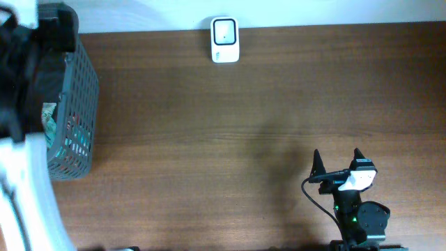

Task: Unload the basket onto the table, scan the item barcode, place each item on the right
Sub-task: 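Reach the left gripper into the basket and grasp the green wipes pack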

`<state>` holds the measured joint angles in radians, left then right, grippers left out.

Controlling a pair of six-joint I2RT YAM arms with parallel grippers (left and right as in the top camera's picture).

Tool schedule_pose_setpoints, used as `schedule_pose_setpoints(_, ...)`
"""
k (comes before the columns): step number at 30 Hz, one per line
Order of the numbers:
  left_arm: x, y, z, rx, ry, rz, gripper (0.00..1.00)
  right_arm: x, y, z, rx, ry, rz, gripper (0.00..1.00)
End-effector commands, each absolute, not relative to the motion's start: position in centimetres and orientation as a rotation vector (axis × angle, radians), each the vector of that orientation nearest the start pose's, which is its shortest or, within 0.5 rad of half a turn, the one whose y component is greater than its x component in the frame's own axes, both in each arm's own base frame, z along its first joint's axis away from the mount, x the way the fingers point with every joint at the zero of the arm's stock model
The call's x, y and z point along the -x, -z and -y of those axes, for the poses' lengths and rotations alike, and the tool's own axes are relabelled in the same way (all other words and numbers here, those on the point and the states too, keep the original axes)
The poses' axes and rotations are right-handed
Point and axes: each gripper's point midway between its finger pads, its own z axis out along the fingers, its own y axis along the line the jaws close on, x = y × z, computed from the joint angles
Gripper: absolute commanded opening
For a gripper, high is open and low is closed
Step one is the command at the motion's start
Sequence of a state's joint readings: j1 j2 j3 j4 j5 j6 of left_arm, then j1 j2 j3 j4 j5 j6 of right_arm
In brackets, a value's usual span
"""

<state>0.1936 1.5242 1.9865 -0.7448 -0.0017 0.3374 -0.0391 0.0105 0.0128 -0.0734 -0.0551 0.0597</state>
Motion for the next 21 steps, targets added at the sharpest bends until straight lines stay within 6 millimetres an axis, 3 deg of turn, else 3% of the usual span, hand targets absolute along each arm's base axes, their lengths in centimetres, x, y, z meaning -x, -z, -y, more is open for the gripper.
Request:
schedule_pose_setpoints(1,-45.1,-45.9,-14.6,0.289,-0.396,-1.871,0.99,-24.6,-15.7,-0.3,-0.026,-0.077,-1.643,0.99)
schedule_pose_setpoints(2,-44.7,-45.0,-18.1,0.499,-0.358,-1.839,0.99,-24.6,-15.7,-0.3,-0.026,-0.077,-1.643,0.99)
schedule_pose_setpoints(4,-43.6,-43.2,-23.2,0.807,-0.235,-1.765,0.99,-24.6,-15.7,-0.3,-0.026,-0.077,-1.643,0.99)
schedule_pose_setpoints(5,-43.2,-42.4,-25.0,0.881,-0.154,-1.748,0.99,-24.6,-15.7,-0.3,-0.026,-0.077,-1.644,0.99)
schedule_pose_setpoints(8,-42.3,-39.4,-28.2,0.917,0.014,-1.812,0.99,-24.6,-15.7,-0.3,-0.026,-0.077,-1.643,0.99)
schedule_pose_setpoints(11,-41.1,-36.1,-29.9,0.968,-0.046,-1.909,0.99,-24.6,-15.7,-0.3,-0.026,-0.077,-1.643,0.99)
schedule_pose_setpoints(15,-38.8,-29.5,-31.7,1.169,-0.296,-2.086,1.0,-24.6,-15.7,-0.3,-0.026,-0.077,-1.643,0.99)
schedule_pose_setpoints(19,-38.9,-22.4,-30.2,1.253,-0.315,-2.308,0.94,-24.6,-15.7,-0.3,-0.026,-0.077,-1.643,0.99)
schedule_pose_setpoints(21,-40.0,-20.3,-29.0,1.232,-0.302,-2.378,0.92,-24.6,-15.7,-0.3,-0.026,-0.077,-1.643,0.99)
